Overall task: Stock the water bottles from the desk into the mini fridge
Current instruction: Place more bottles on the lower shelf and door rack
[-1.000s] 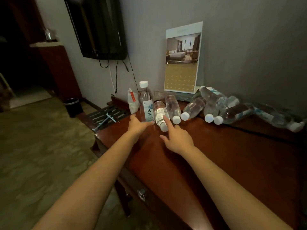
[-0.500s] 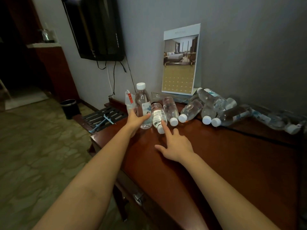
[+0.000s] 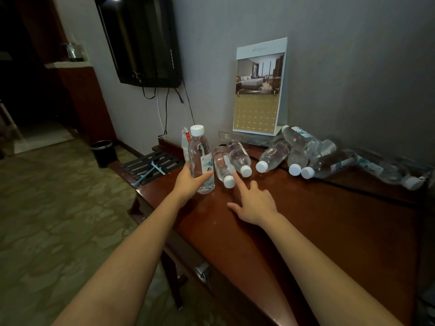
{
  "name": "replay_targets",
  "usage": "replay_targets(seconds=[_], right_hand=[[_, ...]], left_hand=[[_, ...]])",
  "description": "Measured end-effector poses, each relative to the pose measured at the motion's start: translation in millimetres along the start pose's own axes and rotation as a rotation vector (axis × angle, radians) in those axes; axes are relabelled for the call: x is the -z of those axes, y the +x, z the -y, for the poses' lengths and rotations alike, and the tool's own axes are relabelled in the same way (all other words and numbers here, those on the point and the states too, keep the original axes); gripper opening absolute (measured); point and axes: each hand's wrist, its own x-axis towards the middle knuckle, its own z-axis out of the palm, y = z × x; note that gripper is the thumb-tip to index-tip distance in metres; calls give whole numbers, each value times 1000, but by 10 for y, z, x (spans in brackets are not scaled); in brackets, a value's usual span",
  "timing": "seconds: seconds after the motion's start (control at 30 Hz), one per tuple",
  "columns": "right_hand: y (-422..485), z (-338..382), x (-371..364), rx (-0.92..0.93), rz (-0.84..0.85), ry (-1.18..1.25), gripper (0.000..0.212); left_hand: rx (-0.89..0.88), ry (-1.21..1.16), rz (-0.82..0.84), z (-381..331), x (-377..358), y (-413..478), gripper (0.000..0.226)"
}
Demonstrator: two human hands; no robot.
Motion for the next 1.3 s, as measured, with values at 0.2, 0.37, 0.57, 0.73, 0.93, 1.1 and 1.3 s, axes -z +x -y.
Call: replay_targets(seconds=[0.2, 0.37, 0.57, 0.73, 0.93, 1.1, 1.3], right_hand=[[135, 128, 66, -33, 25, -45, 80], [-4, 80, 80, -57, 53, 120, 81], [-322, 139, 295, 19, 54, 398, 85], [-758, 258, 512, 83, 128, 700, 82], [-1564, 108, 750, 94, 155, 1070, 59], [-2240, -184, 1081, 38, -86, 1154, 56], [-3181, -657, 1601, -51, -393, 1143, 54]], left_hand=[[-18, -25, 10, 4, 59, -195, 55], [-7, -67, 55, -44, 121, -348, 52], [4, -40, 213, -253, 215, -713, 50], [104, -233, 445, -441, 199, -1259, 35], [99, -370, 576, -781, -69, -1931, 45], [-112, -330, 627, -1297, -464, -2308, 40], [-331, -368, 783, -2028, -1149, -2761, 31]])
